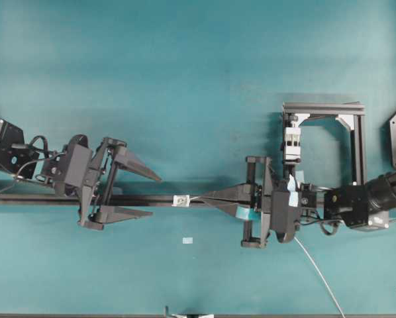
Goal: Insert the wire through the hole in the metal fitting marked with a red label. (retake)
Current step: 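Push the wire tip leftward through the bracket hole with the right gripper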
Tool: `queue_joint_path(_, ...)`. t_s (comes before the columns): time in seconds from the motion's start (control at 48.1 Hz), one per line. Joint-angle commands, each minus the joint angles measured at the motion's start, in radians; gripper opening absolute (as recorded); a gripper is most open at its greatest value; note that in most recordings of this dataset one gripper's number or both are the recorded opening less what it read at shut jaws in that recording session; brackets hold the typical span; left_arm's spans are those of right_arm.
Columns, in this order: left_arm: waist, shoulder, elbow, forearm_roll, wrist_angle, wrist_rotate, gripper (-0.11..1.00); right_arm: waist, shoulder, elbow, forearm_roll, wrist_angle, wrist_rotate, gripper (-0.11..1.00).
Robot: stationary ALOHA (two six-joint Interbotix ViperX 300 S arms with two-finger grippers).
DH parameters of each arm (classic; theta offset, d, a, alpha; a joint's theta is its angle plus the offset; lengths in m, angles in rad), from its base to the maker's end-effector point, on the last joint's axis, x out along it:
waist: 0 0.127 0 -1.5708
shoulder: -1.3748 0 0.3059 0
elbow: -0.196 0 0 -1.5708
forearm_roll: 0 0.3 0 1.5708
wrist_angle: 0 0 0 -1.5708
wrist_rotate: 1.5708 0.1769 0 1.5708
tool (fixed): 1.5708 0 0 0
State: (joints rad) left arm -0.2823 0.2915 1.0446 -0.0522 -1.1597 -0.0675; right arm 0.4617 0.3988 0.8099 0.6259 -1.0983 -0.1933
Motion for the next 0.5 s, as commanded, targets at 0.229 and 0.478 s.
queue_joint_path(0.229, 0.012, -0.011, -0.014, -0.002, 0.011, 0.002, 0.57, -0.014, 0.003, -0.037, -0.005, -0.005, -0.005, 0.02)
queue_joint_path(0.478, 0.018, -0.011, -0.021, -0.002, 0.031, 0.002, 0.57, -0.02, 0.003, -0.044, -0.02, -0.005, -0.005, 0.02)
